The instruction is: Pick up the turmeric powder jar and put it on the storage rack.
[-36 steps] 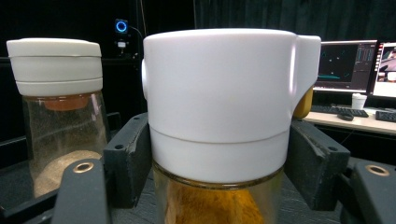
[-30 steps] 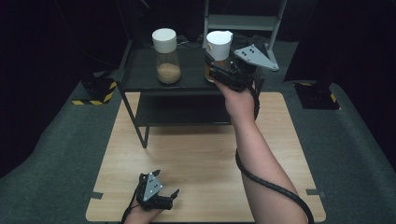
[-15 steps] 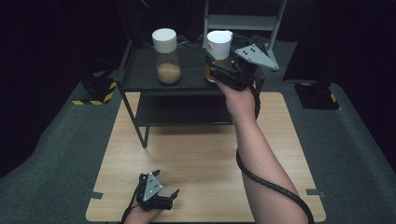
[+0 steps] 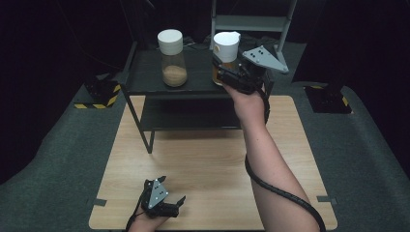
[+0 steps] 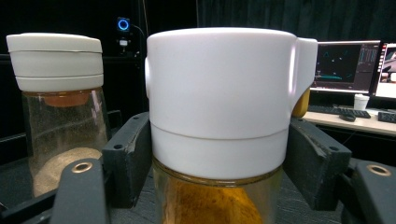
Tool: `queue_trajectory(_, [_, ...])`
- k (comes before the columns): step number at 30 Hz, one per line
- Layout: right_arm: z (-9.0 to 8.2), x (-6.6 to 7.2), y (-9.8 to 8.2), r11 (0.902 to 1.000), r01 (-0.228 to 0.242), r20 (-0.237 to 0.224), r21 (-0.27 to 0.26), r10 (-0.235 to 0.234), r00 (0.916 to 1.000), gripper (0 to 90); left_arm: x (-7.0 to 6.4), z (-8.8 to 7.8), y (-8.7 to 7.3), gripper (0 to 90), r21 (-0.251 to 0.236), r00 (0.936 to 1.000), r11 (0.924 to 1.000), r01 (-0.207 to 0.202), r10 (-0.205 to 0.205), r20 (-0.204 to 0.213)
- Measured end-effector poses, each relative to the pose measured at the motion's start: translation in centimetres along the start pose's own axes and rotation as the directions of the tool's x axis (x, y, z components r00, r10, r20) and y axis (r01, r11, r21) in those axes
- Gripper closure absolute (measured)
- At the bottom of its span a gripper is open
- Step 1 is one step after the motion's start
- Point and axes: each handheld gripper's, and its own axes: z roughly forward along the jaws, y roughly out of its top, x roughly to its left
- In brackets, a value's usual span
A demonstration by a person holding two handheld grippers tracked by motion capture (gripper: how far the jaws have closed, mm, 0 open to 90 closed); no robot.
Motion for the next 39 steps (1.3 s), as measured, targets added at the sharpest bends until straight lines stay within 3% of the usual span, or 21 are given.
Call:
queue_trajectory(4, [0.0, 0.1, 0.2, 1.0000, -0.001, 0.010, 0.009, 0.001, 0.9999, 25.0, 0.0, 0.0, 0.0, 0.7, 0.001, 1.0000, 1.0000, -0.003, 0.003, 0.000])
queue_trajectory(14, [-0.1, 0.7, 0.8, 0.9990, -0.008, 0.042, 0.043, 0.006, 0.9991, 0.0, 0.0, 0.0, 0.0, 0.7, 0.002, 1.0000, 1.0000, -0.004, 0.004, 0.001])
queue_trajectory(21, [-0.9, 1.0, 0.7, 0.9989, 0.024, 0.040, 0.039, -0.026, 0.9988, 0.0, -0.1, 0.0, 0.1, 0.7, 0.004, 0.9999, 0.9999, -0.010, 0.010, 0.001])
queue_trajectory(39, [-4.5, 1.3, 0.2, 0.9993, 0.035, 0.015, 0.014, -0.036, 0.9992, 0.0, -0.2, 0.1, 0.3, 0.7, 0.014, 0.9998, 0.9997, -0.021, 0.021, -0.003])
